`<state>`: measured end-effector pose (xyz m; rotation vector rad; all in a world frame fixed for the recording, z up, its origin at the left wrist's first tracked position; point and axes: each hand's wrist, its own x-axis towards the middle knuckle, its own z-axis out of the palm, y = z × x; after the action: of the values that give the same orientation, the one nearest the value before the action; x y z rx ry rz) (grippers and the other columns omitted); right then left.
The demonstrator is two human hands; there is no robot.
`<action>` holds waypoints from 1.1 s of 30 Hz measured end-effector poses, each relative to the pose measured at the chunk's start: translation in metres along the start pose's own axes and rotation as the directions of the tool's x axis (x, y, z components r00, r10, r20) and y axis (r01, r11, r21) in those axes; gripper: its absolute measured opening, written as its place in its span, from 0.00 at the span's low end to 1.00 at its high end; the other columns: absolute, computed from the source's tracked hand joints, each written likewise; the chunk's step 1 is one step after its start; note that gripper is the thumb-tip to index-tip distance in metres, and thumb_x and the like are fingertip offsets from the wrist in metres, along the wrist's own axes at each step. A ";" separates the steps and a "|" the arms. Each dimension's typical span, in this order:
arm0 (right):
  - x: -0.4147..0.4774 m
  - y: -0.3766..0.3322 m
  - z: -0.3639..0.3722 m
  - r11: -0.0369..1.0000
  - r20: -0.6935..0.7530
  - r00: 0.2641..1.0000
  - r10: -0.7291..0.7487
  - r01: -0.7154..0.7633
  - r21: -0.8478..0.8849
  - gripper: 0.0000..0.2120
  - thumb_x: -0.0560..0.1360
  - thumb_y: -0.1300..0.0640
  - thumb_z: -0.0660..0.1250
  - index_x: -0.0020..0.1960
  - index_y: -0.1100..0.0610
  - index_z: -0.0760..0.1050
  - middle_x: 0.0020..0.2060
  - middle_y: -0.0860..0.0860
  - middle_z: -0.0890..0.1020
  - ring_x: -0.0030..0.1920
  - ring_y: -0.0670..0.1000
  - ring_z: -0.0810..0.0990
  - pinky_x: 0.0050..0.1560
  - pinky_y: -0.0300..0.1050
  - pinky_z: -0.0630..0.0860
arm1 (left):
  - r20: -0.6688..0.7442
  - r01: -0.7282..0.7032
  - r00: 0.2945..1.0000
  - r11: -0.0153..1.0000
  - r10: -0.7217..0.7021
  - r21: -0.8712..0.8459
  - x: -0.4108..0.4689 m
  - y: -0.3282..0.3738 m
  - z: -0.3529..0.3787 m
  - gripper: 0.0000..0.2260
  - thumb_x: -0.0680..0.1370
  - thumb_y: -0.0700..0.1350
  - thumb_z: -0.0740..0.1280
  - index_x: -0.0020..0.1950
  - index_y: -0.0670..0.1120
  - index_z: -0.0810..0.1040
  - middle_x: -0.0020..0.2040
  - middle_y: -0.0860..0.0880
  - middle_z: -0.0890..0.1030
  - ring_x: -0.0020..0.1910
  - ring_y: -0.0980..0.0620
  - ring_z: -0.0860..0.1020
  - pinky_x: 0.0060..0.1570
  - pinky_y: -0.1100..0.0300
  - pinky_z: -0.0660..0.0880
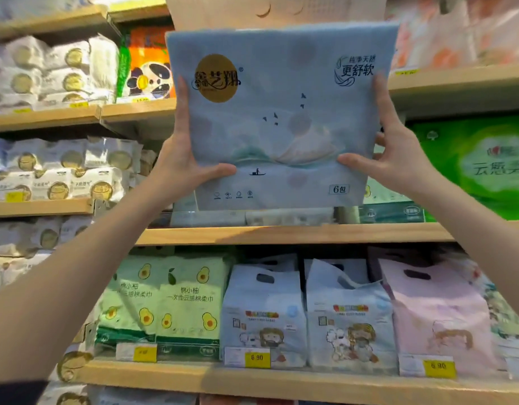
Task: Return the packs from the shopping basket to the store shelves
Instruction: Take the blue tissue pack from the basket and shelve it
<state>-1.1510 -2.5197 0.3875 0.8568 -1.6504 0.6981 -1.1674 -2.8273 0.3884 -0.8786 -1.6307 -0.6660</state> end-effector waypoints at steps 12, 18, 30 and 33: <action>0.026 0.076 0.034 0.975 -0.068 0.995 -0.069 0.052 -0.218 0.51 0.68 0.59 0.73 0.73 0.40 0.37 0.76 0.47 0.55 0.72 0.50 0.61 0.64 0.60 0.70 | -0.080 -0.031 0.996 1.000 0.031 0.003 0.033 -0.065 0.065 0.57 0.66 0.49 0.76 0.72 0.53 0.30 0.71 0.56 0.59 0.69 0.50 0.67 0.61 0.52 0.69; 0.022 0.097 0.046 0.956 -0.058 0.997 -0.042 0.023 -0.293 0.51 0.67 0.59 0.73 0.72 0.42 0.38 0.75 0.50 0.56 0.72 0.50 0.60 0.64 0.58 0.70 | -0.029 0.014 0.999 0.997 -0.016 -0.071 0.032 -0.093 0.093 0.57 0.66 0.48 0.76 0.72 0.54 0.29 0.75 0.48 0.60 0.69 0.53 0.66 0.63 0.54 0.68; 0.013 0.126 0.066 0.910 0.062 0.958 0.281 -0.245 -0.335 0.49 0.68 0.56 0.73 0.74 0.40 0.43 0.71 0.52 0.66 0.63 0.57 0.73 0.62 0.47 0.68 | 0.284 0.248 0.932 0.967 -0.225 -0.048 0.028 -0.132 0.119 0.56 0.69 0.46 0.74 0.70 0.59 0.26 0.72 0.59 0.51 0.69 0.47 0.66 0.68 0.50 0.65; 0.019 0.133 0.069 0.887 0.058 0.942 0.332 -0.290 -0.359 0.49 0.67 0.56 0.74 0.73 0.39 0.43 0.67 0.55 0.69 0.57 0.58 0.74 0.57 0.47 0.69 | 0.340 0.290 0.901 0.957 -0.270 -0.009 0.035 -0.139 0.123 0.56 0.69 0.47 0.74 0.69 0.58 0.24 0.76 0.50 0.55 0.70 0.45 0.66 0.69 0.50 0.63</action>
<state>-1.3008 -2.5032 0.3882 0.3868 -1.9713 0.5541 -1.3540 -2.8001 0.3978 -0.8400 -2.0813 -0.7990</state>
